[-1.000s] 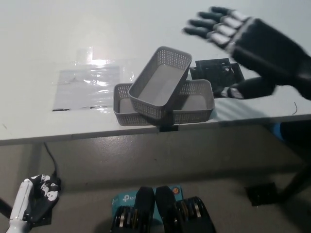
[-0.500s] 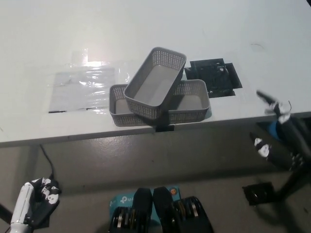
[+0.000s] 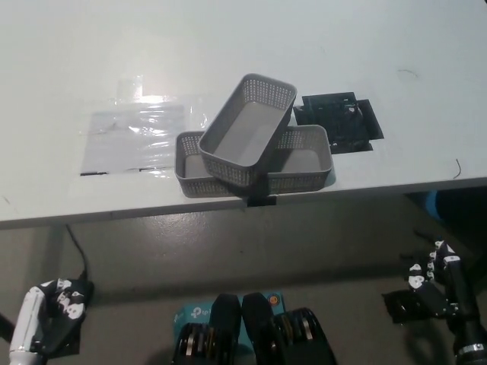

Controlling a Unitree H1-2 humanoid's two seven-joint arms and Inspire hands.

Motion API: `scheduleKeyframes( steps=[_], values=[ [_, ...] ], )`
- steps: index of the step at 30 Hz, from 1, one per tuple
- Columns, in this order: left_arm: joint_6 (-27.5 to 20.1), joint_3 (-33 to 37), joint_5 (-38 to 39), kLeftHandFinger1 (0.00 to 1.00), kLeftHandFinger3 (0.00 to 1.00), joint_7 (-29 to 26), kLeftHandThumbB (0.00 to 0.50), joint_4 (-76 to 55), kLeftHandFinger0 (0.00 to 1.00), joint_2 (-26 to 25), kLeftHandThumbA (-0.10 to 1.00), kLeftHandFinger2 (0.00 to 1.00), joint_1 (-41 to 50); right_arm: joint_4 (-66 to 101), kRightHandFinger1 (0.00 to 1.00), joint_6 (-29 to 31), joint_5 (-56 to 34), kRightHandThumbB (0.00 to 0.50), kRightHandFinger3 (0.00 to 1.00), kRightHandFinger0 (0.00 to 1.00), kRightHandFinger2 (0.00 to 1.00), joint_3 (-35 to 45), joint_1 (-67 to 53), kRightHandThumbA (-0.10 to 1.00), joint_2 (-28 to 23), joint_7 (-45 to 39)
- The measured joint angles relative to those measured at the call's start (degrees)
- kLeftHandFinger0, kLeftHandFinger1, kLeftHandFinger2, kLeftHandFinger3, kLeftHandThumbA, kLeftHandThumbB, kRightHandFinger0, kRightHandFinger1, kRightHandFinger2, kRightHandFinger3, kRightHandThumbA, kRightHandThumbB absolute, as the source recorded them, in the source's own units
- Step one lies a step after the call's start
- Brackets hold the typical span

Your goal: The robot uses its right hand to pick up the grey box kept on the middle on the desk and place it on top of another box next to it in a right angle

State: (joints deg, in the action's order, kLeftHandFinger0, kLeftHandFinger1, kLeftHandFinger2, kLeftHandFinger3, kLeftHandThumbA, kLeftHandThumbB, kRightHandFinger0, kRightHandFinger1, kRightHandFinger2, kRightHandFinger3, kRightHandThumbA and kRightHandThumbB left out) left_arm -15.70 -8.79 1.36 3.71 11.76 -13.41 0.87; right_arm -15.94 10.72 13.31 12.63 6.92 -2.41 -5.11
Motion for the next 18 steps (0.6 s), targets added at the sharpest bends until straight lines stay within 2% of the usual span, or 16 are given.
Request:
scheduleKeyframes(
  steps=[3, 6, 10, 11, 12, 13, 14, 16, 17, 18],
  values=[
    [0.22, -0.38, 0.51, 0.00, 0.15, -0.01, 0.500, 0.04, 0.00, 0.42, 1.00, 0.00, -0.21, 0.03, 0.32, -0.48, -0.06, 0.060, 0.85, 0.23, 0.50, -0.88, 0.09, 0.10, -1.04, 0.27],
    [0.73, -0.49, 0.72, 0.00, 0.16, 0.00, 0.493, 0.02, 0.00, 0.75, 1.00, 0.00, -0.54, 0.05, 0.31, -1.02, 0.15, 0.053, 0.84, 0.22, 0.49, -2.70, 0.40, 0.08, -2.48, 0.31],
    [1.17, -0.64, 1.03, 0.00, 0.17, 0.01, 0.500, -0.06, 0.00, 0.93, 1.00, 0.00, -0.60, 0.11, 0.27, -2.46, 1.35, 0.050, 0.84, 0.18, 0.47, -6.24, 0.44, 0.12, -4.84, 0.24],
    [1.33, -0.68, 1.18, 0.00, 0.16, 0.00, 0.488, -0.08, 0.00, 0.97, 1.00, 0.00, -0.60, 0.13, 0.28, -3.03, 1.58, 0.048, 0.84, 0.18, 0.47, -7.10, 0.44, 0.13, -5.41, 0.15],
    [1.53, -0.75, 1.35, 0.00, 0.15, 0.00, 0.477, -0.13, 0.00, 1.03, 1.00, 0.00, -0.60, 0.23, 0.37, -3.66, 1.69, 0.023, 0.91, 0.26, 0.57, -7.91, 0.44, 0.24, -5.95, -0.02],
    [2.08, -0.79, 1.48, 0.00, 0.15, -0.03, 0.487, -0.27, 0.00, 1.09, 1.00, 0.00, -0.60, 0.44, 0.37, -4.72, 1.87, 0.015, 0.93, 0.26, 0.56, -8.73, 0.43, 0.25, -6.50, -0.53],
    [3.10, -0.74, 1.47, 0.00, 0.17, -0.05, 0.499, -0.50, 0.00, 1.12, 1.00, 0.00, -0.60, 0.78, 0.41, -6.15, 2.10, 0.014, 0.95, 0.30, 0.59, -10.01, 0.42, 0.30, -7.52, -1.29],
    [5.13, -0.51, 1.26, 0.00, 0.13, -0.06, 0.456, -0.71, 0.00, 1.11, 0.84, 0.00, -0.59, 1.33, 0.41, -8.81, 2.59, 0.044, 0.93, 0.30, 0.57, -12.15, 0.42, 0.27, -8.96, -2.76],
    [6.04, -0.43, 1.10, 0.00, 0.11, -0.10, 0.480, -0.87, 0.00, 1.12, 0.83, 0.00, -0.58, 1.49, 0.40, -9.97, 2.86, 0.044, 0.92, 0.30, 0.57, -13.18, 0.42, 0.26, -9.68, -3.44],
    [7.09, -0.37, 0.86, 0.00, 0.08, -0.17, 0.459, -1.07, 0.00, 1.12, 0.79, 0.00, -0.57, 1.58, 0.41, -10.89, 3.07, 0.042, 0.93, 0.31, 0.57, -14.02, 0.43, 0.24, -10.34, -4.01]
  ],
)
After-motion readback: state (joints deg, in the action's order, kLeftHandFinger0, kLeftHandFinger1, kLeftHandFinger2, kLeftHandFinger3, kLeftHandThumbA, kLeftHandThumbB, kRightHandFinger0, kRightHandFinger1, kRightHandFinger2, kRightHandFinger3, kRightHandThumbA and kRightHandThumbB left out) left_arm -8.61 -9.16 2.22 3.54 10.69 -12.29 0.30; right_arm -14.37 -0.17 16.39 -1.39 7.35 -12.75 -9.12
